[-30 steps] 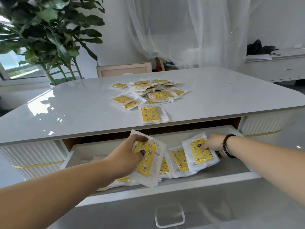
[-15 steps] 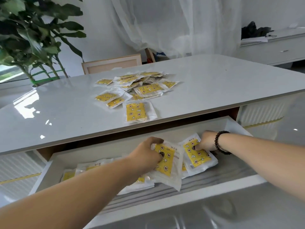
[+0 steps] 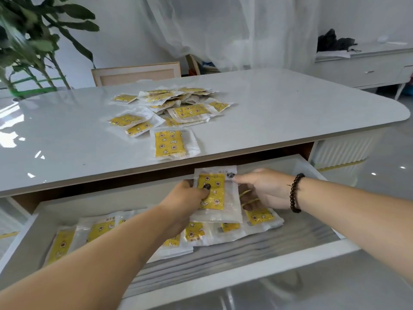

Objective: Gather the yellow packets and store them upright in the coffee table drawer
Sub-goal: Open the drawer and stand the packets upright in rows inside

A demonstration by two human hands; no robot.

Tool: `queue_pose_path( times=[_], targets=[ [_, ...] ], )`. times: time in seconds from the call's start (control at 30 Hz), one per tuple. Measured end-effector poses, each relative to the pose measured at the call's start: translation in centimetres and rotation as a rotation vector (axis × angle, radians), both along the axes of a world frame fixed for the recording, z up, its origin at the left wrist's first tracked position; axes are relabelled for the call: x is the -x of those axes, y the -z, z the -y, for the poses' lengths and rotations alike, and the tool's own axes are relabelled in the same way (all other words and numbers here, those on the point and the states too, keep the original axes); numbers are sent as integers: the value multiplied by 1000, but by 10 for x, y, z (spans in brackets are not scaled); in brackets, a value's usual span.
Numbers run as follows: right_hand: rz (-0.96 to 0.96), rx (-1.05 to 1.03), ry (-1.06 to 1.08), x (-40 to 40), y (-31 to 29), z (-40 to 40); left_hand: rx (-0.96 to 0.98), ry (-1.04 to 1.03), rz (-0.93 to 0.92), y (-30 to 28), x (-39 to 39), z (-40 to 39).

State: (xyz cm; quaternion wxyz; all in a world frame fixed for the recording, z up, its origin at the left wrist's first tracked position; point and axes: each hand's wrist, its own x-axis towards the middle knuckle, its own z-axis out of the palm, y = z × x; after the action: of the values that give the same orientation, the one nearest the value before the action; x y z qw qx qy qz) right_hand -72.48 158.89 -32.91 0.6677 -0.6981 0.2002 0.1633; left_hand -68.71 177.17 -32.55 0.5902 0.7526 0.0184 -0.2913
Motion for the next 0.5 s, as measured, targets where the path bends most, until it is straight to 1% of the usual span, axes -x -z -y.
queue_pose_path(
  times=[0.03, 0.13, 0.23, 0.3, 0.37, 0.43, 0.5],
  targets=[
    [34, -5, 5, -1, 0, -3, 35, 0, -4, 0, 0, 2],
    [91, 2, 111, -3, 0, -4, 114, 47, -16, 1, 4, 5],
    [84, -28, 164, -2, -4, 1, 122, 138, 7, 1, 6, 4],
    [71, -106, 128, 1, -6, 6, 152, 165, 14, 0, 8, 4],
    [57, -132, 79, 2, -7, 9, 173, 183, 13, -1, 10, 4],
    [44, -81, 79, 1, -4, 16, 170, 171, 4, -2, 11, 3],
    [-15, 44, 148, -3, -4, 26, 165, 129, -1, -2, 9, 2]
  ],
)
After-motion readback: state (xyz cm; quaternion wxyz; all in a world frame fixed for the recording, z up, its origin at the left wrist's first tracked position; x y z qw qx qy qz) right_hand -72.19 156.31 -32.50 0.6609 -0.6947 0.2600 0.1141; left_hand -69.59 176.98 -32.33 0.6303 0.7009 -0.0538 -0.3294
